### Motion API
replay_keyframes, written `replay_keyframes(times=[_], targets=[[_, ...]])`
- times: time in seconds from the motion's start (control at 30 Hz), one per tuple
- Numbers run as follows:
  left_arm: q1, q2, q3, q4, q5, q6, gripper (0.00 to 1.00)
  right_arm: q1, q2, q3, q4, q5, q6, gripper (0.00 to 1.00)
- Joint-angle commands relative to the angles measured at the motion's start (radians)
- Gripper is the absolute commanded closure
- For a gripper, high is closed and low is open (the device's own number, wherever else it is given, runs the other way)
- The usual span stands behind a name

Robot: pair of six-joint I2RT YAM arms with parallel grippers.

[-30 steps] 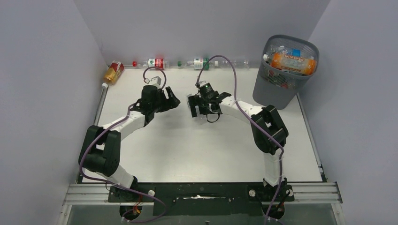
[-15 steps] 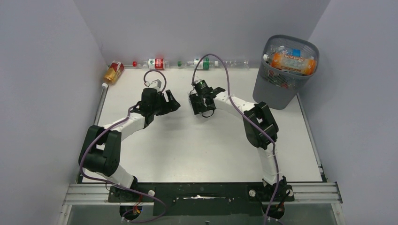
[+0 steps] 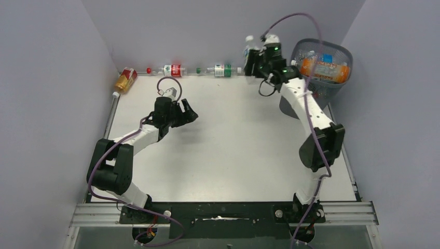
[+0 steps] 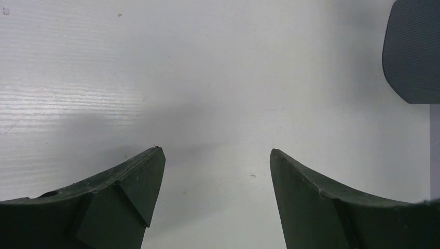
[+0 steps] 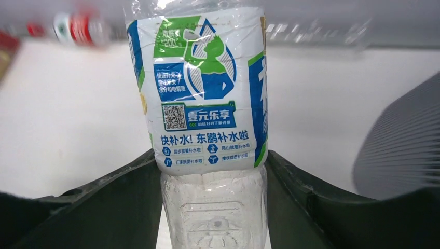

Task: Put the plastic bottles in the bin
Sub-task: Place the plastic bottle in the trash bin.

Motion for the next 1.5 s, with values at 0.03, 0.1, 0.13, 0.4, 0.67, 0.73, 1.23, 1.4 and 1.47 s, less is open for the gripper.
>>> replay_keyframes(times=[0.03,0.1,0.13,0.4,0.67,0.73,1.23,1.4,1.47], targets=[[0.01,-0.003,0.033,0.068,0.028,0.004,0.25,-0.142,-0.209,0.067,0.208,0.033,0.105,0.52],[0.009,-0.002,0.033,0.07,0.03,0.003,0.25,-0.197,-0.253,0.035,0.283,0.037,0.149,0.51],[0.01,-0.001,0.033,0.07,0.03,0.004,0.25,-0.224,-0.274,0.015,0.323,0.038,0.169,0.51],[0.016,0.012,0.019,0.105,0.043,-0.01,0.25,-0.448,-0.287,-0.057,0.501,-0.002,0.511,0.49],[0.015,0.034,0.027,0.132,0.065,-0.021,0.25,-0.489,-0.262,-0.17,0.676,0.082,0.757,0.46],[0.017,0.041,0.033,0.135,0.068,-0.022,0.25,-0.492,-0.25,-0.186,0.713,0.104,0.804,0.43],[0.03,0.056,0.034,0.157,0.092,-0.028,0.25,-0.51,-0.251,-0.237,0.72,0.167,0.98,0.24],[0.029,0.053,0.032,0.157,0.092,-0.03,0.25,-0.51,-0.293,-0.282,0.727,0.16,0.991,0.2],[0.03,0.048,0.031,0.156,0.092,-0.031,0.25,-0.51,-0.313,-0.302,0.734,0.157,0.991,0.19]])
